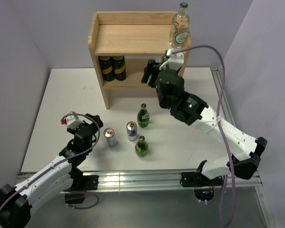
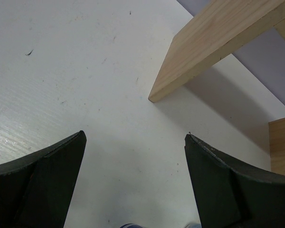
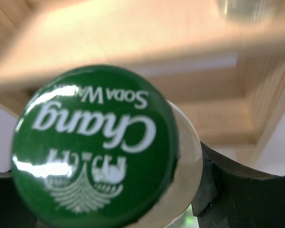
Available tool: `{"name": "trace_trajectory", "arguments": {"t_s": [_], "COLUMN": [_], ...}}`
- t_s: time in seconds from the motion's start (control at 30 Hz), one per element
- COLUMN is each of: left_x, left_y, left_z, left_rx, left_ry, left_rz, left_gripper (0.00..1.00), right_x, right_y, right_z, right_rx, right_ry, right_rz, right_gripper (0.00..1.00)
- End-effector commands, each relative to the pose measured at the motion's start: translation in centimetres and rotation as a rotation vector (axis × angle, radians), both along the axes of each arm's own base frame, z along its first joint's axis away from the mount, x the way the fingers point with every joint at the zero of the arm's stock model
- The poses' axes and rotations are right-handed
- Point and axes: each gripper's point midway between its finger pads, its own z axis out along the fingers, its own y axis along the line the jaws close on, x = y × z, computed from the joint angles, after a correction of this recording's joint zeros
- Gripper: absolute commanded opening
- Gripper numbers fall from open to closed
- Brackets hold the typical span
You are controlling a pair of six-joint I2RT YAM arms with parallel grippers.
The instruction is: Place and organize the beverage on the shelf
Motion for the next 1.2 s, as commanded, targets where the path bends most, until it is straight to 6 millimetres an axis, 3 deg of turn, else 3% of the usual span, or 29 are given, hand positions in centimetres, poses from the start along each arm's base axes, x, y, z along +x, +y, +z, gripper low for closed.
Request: {"name": "trace_trajectory", "arguments": {"t_s": [0.0,0.03,0.13,0.3,0.4,0.7,1.1,1.17], "left_x": [0.1,0.1,0.1,0.0,0.0,-0.1,0.0,0.0], "left_y": [-0.2,-0.3,-0.3,-0.2,-0.2,-0.2,-0.2,-0.2], "left_z": [0.8,0.7,0.9,0.8,0.8,0.8,0.8,0.7], "left_rx": [-0.003,-0.002,-0.005,-0.006,-0.005,-0.010,-0.007,-0.004], "left_ry": [-0.025,-0.025,-0.029,-0.031,-0.032,-0.038,-0.037,-0.034], "left_rz": [-0.015,-0.018,-0.015,-0.015,-0.015,-0.020,-0.017,-0.017], "left_gripper": [0.92,0.92,0.92,0.92,0.92,0.92,0.92,0.92], "right_x": [-0.2,0.0,0.6,1.6,2.9,6.9,10.5,10.8], "right_y": [-1.8,-1.8,-2.2,-3.5,-4.2,-5.6,-5.3,-5.2], "right_z": [8.8,10.7,13.3,16.3,16.8,17.3,14.6,14.1], "right_rx": [0.021,0.013,-0.003,0.000,-0.011,-0.024,-0.054,-0.061], "right_ry": [-0.154,-0.181,-0.212,-0.256,-0.261,-0.275,-0.237,-0.230], "right_rz": [-0.045,-0.056,-0.078,-0.119,-0.151,-0.215,-0.232,-0.236], "right_gripper": [0.00,0.00,0.00,0.00,0.00,0.00,0.00,0.04]}}
